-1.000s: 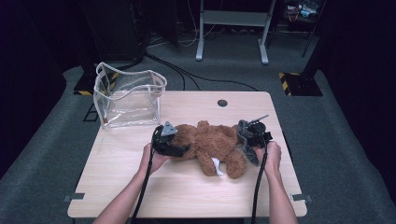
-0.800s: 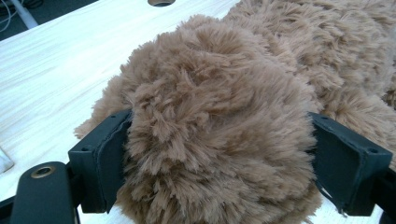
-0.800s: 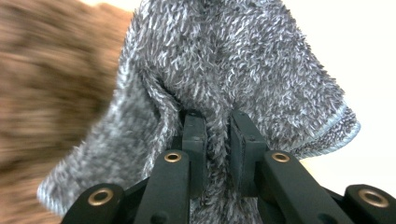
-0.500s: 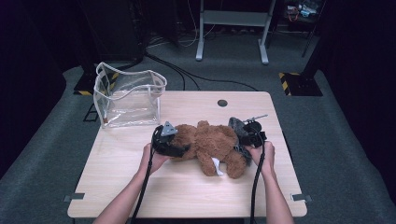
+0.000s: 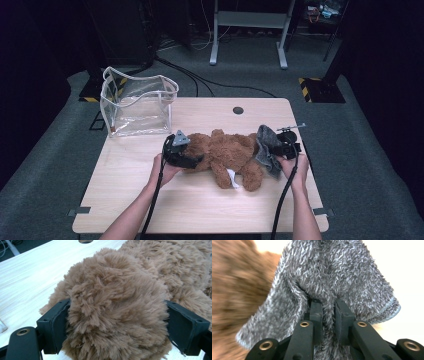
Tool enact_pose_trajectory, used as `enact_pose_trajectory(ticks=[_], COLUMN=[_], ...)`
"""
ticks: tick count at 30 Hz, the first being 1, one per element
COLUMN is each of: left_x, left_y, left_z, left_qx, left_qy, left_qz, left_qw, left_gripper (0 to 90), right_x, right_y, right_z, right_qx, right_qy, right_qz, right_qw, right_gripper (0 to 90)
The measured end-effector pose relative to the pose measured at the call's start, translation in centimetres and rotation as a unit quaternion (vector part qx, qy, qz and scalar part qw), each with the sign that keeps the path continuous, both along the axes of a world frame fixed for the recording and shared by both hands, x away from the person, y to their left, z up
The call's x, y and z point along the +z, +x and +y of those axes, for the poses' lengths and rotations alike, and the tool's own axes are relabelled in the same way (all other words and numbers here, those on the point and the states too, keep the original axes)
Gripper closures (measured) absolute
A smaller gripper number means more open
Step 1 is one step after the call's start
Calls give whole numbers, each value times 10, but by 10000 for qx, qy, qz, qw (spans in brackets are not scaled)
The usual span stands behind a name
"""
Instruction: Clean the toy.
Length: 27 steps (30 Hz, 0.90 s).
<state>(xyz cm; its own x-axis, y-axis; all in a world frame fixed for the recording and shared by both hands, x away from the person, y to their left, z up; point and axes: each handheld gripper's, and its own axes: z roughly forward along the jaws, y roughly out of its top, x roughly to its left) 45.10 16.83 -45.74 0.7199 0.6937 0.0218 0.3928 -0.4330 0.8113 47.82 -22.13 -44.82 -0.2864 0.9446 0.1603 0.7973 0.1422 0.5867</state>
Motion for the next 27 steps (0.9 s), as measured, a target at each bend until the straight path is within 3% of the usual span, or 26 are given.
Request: enact_pose_trajectory(ticks=[3,4,8,10,12,17,20,23,26,27], left_x=[-1,0,0,0,0,-1,-1,-1,0,0], left_y=[1,0,1,1,0,1,1,1,0,0], left_z=[0,0,0,0,0,0,0,0,0,1], left_qx=[-10,-9,-7,-5,3,5,0,0,-10,-10], left_qy=[-42,-26,-20,-15,-18,-33,-40,-49,-16,-19], left_qz=[-7,-1,-2,-1,-1,-4,-7,-11,-5,0], left_qw=[10000,10000,10000,10000,10000,10000,10000,10000,10000,10000], left_gripper=[146,146,146,146,146,146,146,146,146,146], right_x=[10,11,16,14,7,-8,-20,-28,-35,-36], right_y=[-11,-12,-12,-9,-2,6,9,12,14,14], right_z=[-4,-3,16,27,39,49,52,55,56,54], right_qx=[177,341,707,831,966,974,997,888,845,858], right_qy=[603,689,894,771,468,139,-111,-368,-917,-873], right_qz=[-147,-289,-272,-236,-141,43,336,419,635,648], right_qw=[9979,9966,9931,9933,9941,9951,9944,9945,9902,9904], right_gripper=[783,783,783,784,785,790,790,791,789,789])
